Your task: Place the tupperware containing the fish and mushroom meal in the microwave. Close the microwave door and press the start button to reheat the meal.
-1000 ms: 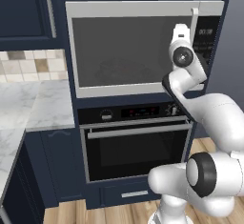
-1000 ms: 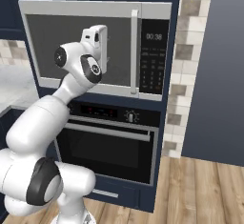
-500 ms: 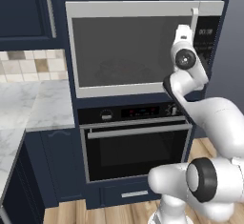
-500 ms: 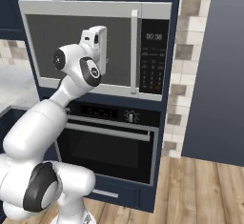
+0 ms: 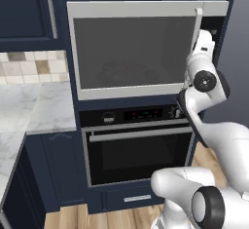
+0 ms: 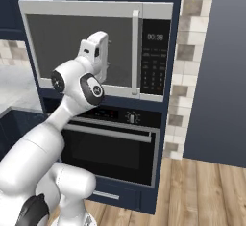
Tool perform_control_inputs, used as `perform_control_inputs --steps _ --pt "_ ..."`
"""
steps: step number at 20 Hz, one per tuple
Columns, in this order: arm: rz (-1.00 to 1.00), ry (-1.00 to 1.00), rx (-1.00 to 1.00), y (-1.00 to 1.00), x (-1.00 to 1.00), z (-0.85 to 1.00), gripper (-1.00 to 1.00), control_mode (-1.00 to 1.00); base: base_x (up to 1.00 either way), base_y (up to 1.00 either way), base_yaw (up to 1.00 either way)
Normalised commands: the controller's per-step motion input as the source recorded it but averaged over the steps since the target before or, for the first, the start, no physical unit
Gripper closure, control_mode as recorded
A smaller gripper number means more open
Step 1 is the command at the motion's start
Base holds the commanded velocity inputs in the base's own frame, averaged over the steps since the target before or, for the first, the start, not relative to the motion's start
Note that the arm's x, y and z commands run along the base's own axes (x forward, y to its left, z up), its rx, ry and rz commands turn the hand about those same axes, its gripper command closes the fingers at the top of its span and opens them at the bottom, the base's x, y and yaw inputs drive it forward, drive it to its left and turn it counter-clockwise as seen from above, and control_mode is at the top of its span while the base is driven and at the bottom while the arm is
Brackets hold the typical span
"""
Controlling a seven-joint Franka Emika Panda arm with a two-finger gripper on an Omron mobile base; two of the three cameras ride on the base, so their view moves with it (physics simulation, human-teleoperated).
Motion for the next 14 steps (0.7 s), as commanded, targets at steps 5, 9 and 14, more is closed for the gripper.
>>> perform_control_inputs --steps 5,9,14 --pt "0.04 -0.05 0.01 -0.1 -0.54 0.0 -1.0 -1.0 0.0 0.0 0.0" --pt "0.05 -0.12 0.09 -0.26 -0.47 0.01 -1.0 -1.0 0.0 0.0 0.0" --pt "0.0 0.04 0.1 -0.37 -0.09 0.41 -1.0 -1.0 0.0 0.0 0.0"
